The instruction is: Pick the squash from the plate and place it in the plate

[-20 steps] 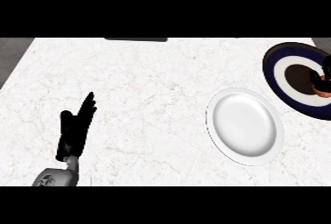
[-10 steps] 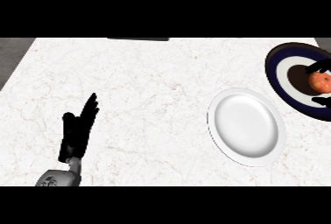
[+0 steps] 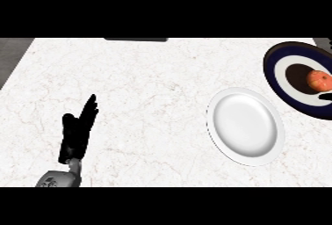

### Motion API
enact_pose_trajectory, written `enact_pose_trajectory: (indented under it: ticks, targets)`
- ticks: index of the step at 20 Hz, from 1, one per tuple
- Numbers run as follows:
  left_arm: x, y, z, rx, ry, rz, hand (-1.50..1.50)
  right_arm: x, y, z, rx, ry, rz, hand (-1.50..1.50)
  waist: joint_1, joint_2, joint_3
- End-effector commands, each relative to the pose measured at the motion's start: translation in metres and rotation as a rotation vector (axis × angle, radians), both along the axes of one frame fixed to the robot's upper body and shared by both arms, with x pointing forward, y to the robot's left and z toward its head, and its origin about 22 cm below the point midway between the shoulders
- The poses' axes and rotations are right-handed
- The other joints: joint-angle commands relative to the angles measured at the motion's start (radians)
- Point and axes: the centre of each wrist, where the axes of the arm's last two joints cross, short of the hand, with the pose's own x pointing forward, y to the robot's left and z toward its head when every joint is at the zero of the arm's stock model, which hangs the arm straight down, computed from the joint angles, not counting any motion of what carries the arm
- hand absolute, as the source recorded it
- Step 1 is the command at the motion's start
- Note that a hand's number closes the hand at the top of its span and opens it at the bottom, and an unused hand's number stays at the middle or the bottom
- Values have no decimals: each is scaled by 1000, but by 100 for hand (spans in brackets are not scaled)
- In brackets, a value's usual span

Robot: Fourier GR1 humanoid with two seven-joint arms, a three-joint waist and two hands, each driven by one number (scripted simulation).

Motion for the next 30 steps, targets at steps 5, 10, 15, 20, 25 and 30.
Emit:
enact_pose_trajectory:
  ticks: [5,10,15,20,25,30]
  targets:
    - [2,1,8,4,-12,-12,0,-25,-31,4,255,22,150,-150,4,3,2]
    - [0,2,4,18,-19,-12,0,-25,-27,-5,283,16,184,-150,5,5,3]
    - [3,3,3,-4,-5,1,0,-22,-21,-11,271,8,194,-150,9,7,2]
    - [6,-3,14,1,-20,-6,0,-31,-25,-21,234,1,150,-150,11,7,3]
    - [-1,7,1,3,-5,-23,0,-37,-33,-15,178,-2,96,-150,18,9,2]
    - [5,-6,8,-1,-20,-27,0,-41,-34,-24,187,-4,75,-150,18,11,4]
